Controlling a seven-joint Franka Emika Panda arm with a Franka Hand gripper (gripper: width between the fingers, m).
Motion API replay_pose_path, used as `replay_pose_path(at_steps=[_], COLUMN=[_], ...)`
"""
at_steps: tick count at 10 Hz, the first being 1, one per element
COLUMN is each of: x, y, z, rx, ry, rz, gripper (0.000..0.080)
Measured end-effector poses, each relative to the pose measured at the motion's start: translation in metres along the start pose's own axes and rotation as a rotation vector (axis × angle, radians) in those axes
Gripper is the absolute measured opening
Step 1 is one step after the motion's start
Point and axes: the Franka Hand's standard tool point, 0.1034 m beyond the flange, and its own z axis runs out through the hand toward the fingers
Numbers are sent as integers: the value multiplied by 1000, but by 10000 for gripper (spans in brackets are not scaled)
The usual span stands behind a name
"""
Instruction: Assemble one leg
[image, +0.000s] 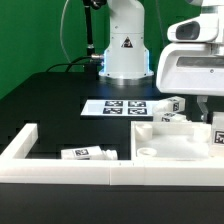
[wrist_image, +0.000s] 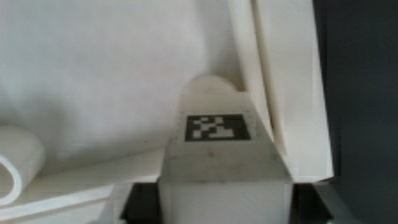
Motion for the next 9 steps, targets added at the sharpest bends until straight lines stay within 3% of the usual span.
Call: replay_pose_path(at_steps=[3, 5, 6, 8, 9], x=[1, 2, 5, 8, 7], y=[9, 12, 13, 12, 13], z=[0, -1, -9, -30, -25], rx=[-16, -26, -20, -6, -11], ry=[3, 2, 5, 13, 9], rz=[213, 216, 184, 154, 153], gripper=[291, 292, 292, 540, 617])
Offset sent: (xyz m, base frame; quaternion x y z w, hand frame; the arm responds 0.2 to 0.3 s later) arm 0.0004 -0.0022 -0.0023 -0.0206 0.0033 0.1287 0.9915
